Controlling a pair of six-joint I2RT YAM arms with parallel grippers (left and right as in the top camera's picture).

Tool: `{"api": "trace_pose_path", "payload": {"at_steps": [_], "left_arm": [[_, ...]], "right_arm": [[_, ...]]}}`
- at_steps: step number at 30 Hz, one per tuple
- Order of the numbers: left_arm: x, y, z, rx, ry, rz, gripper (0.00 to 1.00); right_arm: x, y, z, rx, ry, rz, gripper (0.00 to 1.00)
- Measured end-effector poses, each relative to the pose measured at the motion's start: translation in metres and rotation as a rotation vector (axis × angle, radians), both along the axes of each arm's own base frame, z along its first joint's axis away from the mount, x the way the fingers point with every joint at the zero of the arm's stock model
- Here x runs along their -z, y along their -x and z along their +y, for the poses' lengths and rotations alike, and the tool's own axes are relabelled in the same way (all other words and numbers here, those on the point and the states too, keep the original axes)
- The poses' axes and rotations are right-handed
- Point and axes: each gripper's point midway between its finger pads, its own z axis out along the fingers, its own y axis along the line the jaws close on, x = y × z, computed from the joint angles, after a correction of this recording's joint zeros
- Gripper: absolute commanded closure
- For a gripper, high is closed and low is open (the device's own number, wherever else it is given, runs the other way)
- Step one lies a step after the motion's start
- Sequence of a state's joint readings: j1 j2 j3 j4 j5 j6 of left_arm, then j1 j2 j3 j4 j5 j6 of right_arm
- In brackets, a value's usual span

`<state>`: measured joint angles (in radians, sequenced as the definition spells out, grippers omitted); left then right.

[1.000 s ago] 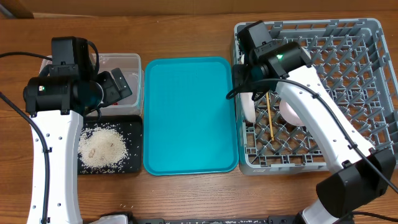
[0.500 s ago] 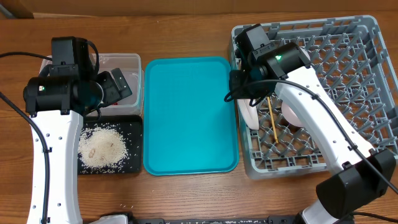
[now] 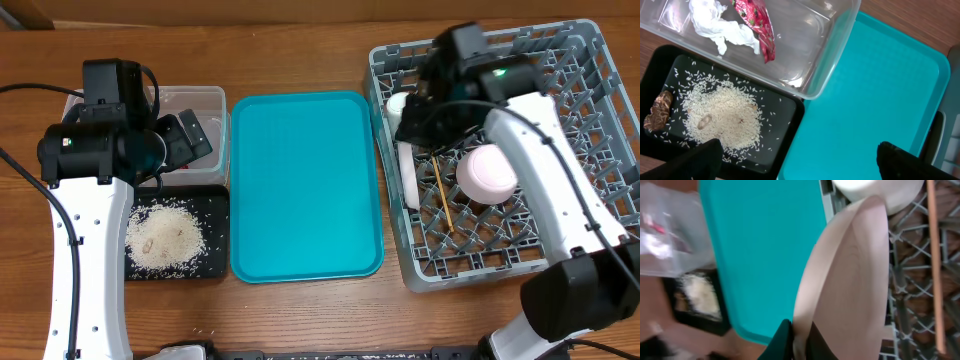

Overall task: Sort waste into correct bins and load items into the dishwasher
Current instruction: 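Lower the pink plate upright into the rack slots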

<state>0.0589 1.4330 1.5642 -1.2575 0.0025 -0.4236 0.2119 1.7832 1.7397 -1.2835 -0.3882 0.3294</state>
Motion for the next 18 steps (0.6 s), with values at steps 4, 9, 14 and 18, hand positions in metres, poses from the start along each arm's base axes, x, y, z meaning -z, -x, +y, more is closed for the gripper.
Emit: {"api": "trace_pose_path", "payload": {"at_steps": [4, 9, 14, 18], "left_arm": [[0.000, 0.000, 0.000, 0.000, 0.000, 0.000, 0.00], [0.000, 0.000, 0.000, 0.000, 0.000, 0.000, 0.00], [0.000, 0.000, 0.000, 0.000, 0.000, 0.000, 0.00], [0.000, 0.000, 0.000, 0.000, 0.000, 0.000, 0.00]], "right_arm": [[-0.012, -0.014, -0.007, 0.039, -0.115, -0.025, 0.96], [-0.020, -0.024, -0.007, 0.050, -0.176, -0.054, 0.96], [-0.025, -0.032, -0.004, 0.040, -0.198, -0.099, 0.96], [-0.031, -0.043, -0.003, 0.038, -0.205, -0.154, 0.96]]}}
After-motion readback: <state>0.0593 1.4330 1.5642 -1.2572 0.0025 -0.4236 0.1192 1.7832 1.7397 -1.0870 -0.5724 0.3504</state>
